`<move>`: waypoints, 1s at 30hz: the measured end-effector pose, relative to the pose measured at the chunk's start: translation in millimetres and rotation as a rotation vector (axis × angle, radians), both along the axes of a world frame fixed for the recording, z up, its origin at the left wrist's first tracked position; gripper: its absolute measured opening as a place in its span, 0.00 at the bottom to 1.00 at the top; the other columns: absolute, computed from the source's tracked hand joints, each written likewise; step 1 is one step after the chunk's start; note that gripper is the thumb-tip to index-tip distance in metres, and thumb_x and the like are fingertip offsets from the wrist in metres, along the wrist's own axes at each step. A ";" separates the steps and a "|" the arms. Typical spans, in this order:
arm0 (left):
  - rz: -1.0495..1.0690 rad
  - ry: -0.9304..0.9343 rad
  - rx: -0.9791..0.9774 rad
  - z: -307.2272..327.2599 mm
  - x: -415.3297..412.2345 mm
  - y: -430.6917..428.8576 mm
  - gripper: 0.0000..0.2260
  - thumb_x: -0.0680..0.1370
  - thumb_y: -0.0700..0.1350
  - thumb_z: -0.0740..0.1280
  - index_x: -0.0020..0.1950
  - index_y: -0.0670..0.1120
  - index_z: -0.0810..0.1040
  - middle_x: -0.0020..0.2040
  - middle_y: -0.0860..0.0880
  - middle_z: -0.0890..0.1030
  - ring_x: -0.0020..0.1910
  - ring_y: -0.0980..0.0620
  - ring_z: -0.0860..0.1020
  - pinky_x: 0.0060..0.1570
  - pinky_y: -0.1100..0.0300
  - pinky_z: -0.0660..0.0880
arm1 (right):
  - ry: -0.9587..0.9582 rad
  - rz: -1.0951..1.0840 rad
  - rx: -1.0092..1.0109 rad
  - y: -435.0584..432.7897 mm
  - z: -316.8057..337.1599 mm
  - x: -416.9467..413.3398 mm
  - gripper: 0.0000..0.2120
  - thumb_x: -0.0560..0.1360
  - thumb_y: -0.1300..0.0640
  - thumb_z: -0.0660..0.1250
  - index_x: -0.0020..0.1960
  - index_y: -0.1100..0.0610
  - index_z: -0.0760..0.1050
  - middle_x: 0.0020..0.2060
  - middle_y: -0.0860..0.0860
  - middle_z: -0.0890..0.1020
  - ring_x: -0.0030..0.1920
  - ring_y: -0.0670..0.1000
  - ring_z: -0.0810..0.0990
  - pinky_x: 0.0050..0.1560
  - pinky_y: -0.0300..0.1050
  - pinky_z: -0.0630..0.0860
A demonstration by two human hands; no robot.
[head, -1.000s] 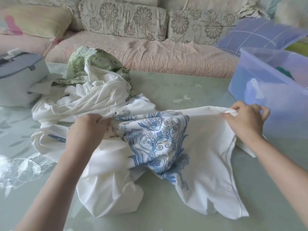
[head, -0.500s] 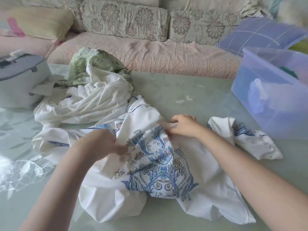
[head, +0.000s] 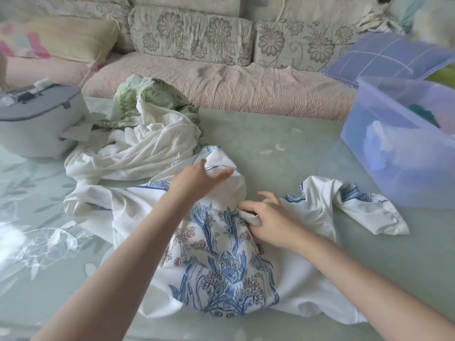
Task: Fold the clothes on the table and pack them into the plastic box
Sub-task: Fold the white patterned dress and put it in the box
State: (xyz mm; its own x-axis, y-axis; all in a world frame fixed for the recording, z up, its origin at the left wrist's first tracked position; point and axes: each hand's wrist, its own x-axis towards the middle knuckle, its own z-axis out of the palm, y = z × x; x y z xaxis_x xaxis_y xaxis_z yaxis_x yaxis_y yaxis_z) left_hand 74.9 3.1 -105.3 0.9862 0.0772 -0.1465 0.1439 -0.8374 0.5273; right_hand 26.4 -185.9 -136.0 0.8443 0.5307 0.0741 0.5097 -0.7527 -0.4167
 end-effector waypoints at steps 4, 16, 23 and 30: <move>0.067 0.036 0.054 -17.2 17.7 -5.1 0.24 0.74 0.58 0.67 0.58 0.39 0.77 0.52 0.40 0.80 0.48 0.44 0.78 0.44 0.57 0.74 | 0.033 0.024 0.046 -1.0 -1.7 -7.4 0.11 0.70 0.65 0.54 0.33 0.52 0.60 0.27 0.47 0.62 0.34 0.49 0.64 0.72 0.39 0.51; 0.263 -0.017 -1.397 -6.0 -67.5 37.1 0.09 0.82 0.40 0.57 0.61 0.40 0.70 0.51 0.42 0.76 0.46 0.46 0.76 0.54 0.49 0.75 | 0.336 -0.253 0.255 -4.7 28.2 9.2 0.37 0.66 0.26 0.54 0.51 0.56 0.80 0.47 0.50 0.84 0.50 0.49 0.80 0.56 0.45 0.73; -0.097 -0.042 -1.350 16.0 -85.0 11.7 0.16 0.76 0.45 0.67 0.62 0.41 0.73 0.47 0.47 0.83 0.44 0.52 0.81 0.44 0.59 0.78 | 0.657 -0.136 0.519 39.3 44.3 11.7 0.31 0.66 0.33 0.64 0.61 0.52 0.75 0.56 0.49 0.82 0.57 0.47 0.79 0.60 0.43 0.74; -0.125 -0.360 -0.728 7.4 -69.0 14.7 0.11 0.75 0.44 0.70 0.51 0.57 0.72 0.47 0.52 0.80 0.49 0.55 0.80 0.51 0.59 0.77 | 0.357 -0.375 0.791 22.0 48.1 28.4 0.08 0.78 0.62 0.63 0.42 0.58 0.78 0.33 0.51 0.79 0.32 0.42 0.75 0.37 0.37 0.70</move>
State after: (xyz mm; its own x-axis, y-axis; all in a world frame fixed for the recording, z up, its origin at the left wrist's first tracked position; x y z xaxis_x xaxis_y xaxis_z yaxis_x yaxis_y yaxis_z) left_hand 5.9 17.8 -97.9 0.9773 -0.0283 0.2099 -0.2097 -0.2665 0.9407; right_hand 54.9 -163.9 -87.9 0.9919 0.1268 0.0003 0.0353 -0.2739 -0.9611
